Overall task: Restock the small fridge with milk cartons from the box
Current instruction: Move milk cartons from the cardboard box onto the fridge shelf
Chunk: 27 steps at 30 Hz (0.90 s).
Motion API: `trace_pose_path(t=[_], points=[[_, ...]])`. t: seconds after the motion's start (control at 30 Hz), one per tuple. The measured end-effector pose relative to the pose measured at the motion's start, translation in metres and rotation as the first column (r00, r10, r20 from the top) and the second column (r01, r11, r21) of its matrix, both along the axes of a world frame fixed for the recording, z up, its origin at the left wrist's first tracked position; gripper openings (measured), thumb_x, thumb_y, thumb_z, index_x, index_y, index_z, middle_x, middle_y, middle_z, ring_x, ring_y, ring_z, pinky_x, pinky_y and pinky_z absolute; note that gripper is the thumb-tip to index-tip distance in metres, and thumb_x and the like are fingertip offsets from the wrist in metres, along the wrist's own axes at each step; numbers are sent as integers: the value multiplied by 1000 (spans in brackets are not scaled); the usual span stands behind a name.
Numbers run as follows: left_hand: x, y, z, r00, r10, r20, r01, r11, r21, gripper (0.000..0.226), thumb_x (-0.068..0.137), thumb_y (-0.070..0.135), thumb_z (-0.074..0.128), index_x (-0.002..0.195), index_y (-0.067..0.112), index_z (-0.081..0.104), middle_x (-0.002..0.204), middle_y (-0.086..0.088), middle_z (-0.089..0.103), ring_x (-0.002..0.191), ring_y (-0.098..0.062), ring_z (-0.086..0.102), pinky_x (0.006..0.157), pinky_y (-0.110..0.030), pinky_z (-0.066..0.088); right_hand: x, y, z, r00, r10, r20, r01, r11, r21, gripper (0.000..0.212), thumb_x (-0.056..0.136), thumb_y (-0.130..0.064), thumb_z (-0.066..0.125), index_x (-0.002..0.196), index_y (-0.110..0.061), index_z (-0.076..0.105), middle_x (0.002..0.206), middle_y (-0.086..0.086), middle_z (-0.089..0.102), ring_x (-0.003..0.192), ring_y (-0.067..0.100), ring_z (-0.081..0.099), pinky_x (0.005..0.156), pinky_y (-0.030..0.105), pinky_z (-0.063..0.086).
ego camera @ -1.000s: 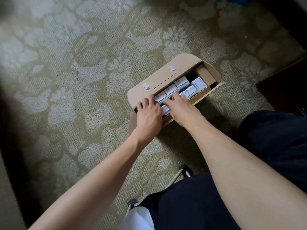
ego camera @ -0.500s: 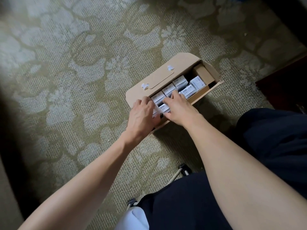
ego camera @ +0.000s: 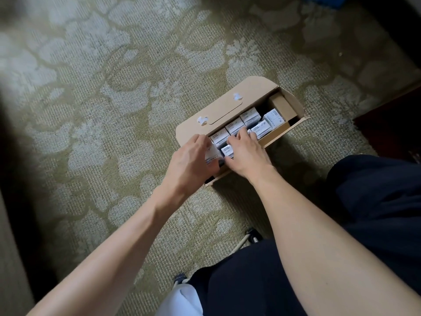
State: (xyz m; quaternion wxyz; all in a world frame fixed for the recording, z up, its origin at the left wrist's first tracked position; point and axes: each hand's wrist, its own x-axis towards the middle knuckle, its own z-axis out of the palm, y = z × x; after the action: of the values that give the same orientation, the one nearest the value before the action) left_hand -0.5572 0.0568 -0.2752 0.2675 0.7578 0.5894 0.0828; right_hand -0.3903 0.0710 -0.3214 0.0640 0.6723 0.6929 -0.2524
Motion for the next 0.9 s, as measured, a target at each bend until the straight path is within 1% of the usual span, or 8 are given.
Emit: trace_pose_path(t=[0.1,0.2,0.33,0.53,0.63,0.7,0.77,0.9], points=[[-9,-1,18,1000,-7,29,6,1000,26,40,81,38,72,107,12,55,101,-2,60,76,-23,59,66,-41,52,3,3,2,999,25,-20,-26,999,-44,43,89,-33,64,128,-18,54,129,10,37,121,31,40,92,45,50],[-16,-4,32,999,6,47,-9,999,53,36,81,27,74,107,11,55,100,-2,59,76,-23,58,64,-41,52,3,4,3,1000,26,-12,-27,998,-60,43,89,-33,64,129,-19,52,130,10,35,121,31,39,91,44,50],[-21,-9,41,998,27,54,-31,996,82,34,81,19,75,107,11,56,99,-1,59,77,-21,56,66,-38,52,0,1,2,1000,19,18,-18,998,-55,44,91,-38,63,129,-19,53,131,10,36,123,31,39,89,42,50],[-26,-13,37,998,59,19,-61,992,108,33,83,21,73,110,14,56,99,3,57,79,-17,54,65,-30,48,-5,2,3,999,7,48,-4,999,-53,42,90,-39,65,126,-21,55,137,13,36,124,32,41,85,41,53],[-22,-12,30,997,72,5,-72,990,118,37,82,25,73,114,17,56,103,4,59,82,-15,55,65,-28,45,-13,1,7,993,13,116,-8,999,-49,42,89,-40,65,126,-23,55,136,13,41,123,34,43,89,43,50],[-20,-14,27,996,85,26,-87,991,97,40,82,28,72,117,20,54,108,7,60,86,-15,57,68,-31,48,-23,-1,7,984,45,174,-39,998,-41,45,89,-41,65,128,-22,54,131,12,52,121,35,46,91,43,45],[-19,-16,26,993,113,47,-116,991,70,41,83,28,72,119,24,52,111,10,59,84,-14,58,69,-31,48,-30,-3,5,979,63,196,-58,998,-31,45,90,-41,65,129,-21,53,123,11,61,119,35,49,88,43,43],[-19,-18,26,977,188,101,-192,981,38,37,84,28,74,113,27,52,103,14,59,81,-12,58,68,-32,47,-27,-2,12,988,33,151,-32,999,-9,38,88,-39,63,120,-20,54,108,9,65,109,30,54,81,40,43]])
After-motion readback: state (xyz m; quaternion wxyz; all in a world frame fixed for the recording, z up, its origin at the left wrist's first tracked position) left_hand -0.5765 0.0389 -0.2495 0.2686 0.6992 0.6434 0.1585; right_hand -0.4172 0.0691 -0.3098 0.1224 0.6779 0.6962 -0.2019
